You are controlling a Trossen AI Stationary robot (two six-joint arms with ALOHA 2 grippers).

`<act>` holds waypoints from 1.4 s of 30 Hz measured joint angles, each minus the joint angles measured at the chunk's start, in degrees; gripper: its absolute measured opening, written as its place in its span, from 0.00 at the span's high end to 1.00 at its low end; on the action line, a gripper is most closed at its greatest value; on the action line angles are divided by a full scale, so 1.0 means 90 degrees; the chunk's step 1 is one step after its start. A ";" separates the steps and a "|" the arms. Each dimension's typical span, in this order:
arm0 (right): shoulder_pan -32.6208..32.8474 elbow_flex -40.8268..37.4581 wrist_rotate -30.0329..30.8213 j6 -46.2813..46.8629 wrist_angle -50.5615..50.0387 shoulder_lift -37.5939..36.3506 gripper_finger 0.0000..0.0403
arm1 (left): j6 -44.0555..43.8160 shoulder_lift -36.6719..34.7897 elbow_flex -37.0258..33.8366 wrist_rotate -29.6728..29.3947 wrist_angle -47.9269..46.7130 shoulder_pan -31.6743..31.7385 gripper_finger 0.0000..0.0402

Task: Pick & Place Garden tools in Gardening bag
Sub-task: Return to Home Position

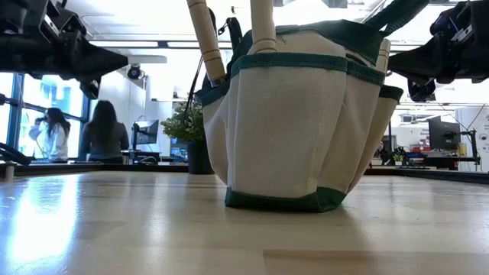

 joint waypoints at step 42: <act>-0.0002 0.0000 -0.0002 0.0000 0.0007 -0.0002 0.99 | 0.0927 0.0503 -0.0002 0.0488 -0.0318 -0.0600 1.00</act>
